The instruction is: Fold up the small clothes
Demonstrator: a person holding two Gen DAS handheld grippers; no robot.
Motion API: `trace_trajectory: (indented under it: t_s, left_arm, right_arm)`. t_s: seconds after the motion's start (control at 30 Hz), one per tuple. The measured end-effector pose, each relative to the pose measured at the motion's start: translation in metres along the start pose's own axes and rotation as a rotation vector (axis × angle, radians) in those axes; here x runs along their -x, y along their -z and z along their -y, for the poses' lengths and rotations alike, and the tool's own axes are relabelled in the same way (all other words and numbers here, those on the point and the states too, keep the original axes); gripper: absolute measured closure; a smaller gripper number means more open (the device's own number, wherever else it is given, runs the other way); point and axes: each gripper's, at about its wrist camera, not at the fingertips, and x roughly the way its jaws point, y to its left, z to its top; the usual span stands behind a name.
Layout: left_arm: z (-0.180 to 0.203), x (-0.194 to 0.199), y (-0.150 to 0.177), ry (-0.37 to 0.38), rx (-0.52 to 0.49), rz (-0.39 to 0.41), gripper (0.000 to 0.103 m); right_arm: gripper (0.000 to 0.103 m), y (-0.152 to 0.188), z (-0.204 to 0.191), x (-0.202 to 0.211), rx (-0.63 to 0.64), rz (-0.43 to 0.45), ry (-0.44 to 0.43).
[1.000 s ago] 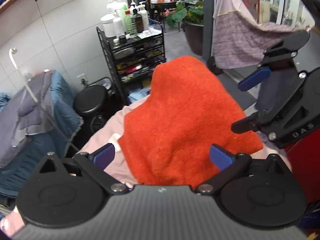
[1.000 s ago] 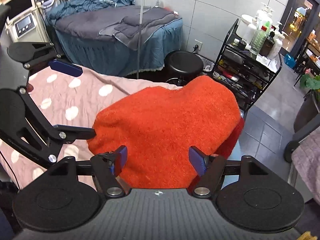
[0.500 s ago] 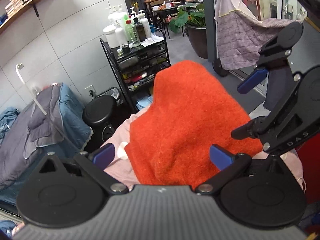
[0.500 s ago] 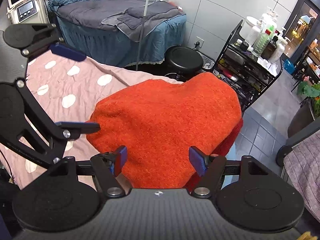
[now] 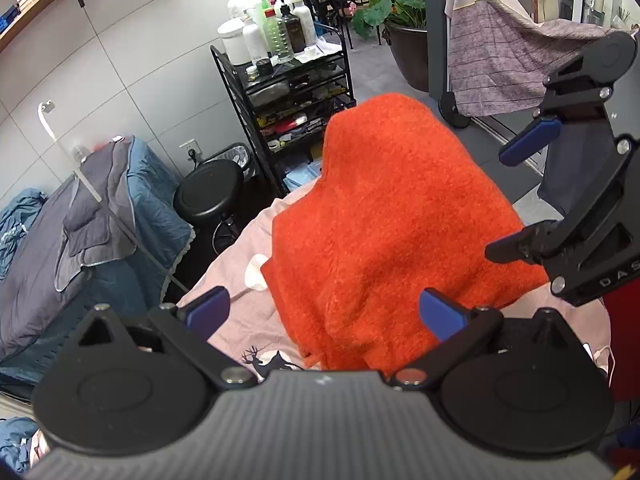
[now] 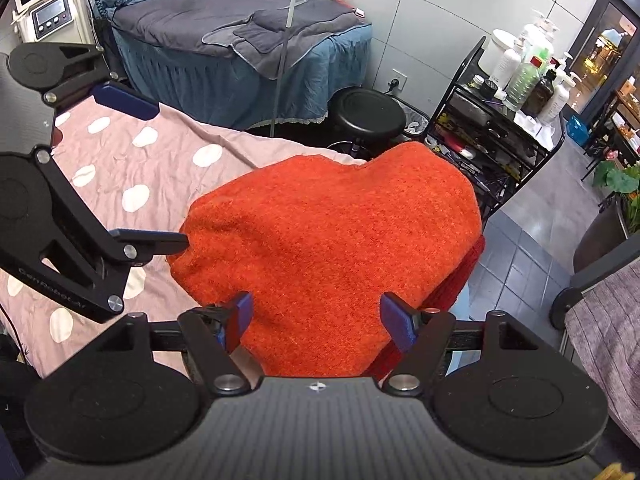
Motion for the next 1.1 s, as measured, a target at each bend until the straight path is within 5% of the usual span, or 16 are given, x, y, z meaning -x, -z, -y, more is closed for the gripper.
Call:
trace_trajectory:
  t_s: [1.1]
  left_arm:
    - [0.0001,-0.0018,0.0057,-0.036,-0.028,-0.013,0.000]
  right_arm:
    - [0.000,-0.0001,-0.0037,-0.0009,0.017,-0.021,0.021]
